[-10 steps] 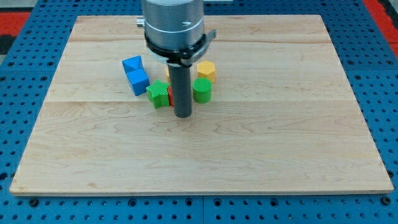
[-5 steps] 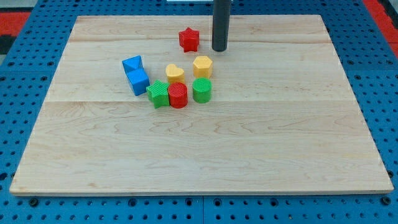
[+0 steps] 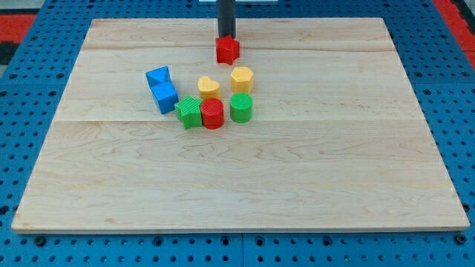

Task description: Push the red star towards the yellow hexagon

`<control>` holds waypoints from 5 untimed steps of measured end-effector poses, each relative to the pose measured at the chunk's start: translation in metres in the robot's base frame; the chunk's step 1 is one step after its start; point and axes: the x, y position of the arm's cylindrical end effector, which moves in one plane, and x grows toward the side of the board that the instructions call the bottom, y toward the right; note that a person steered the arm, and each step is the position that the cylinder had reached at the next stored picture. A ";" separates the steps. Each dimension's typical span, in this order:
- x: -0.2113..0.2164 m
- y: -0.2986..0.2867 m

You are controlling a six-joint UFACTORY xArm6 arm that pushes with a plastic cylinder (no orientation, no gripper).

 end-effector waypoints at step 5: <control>0.007 0.034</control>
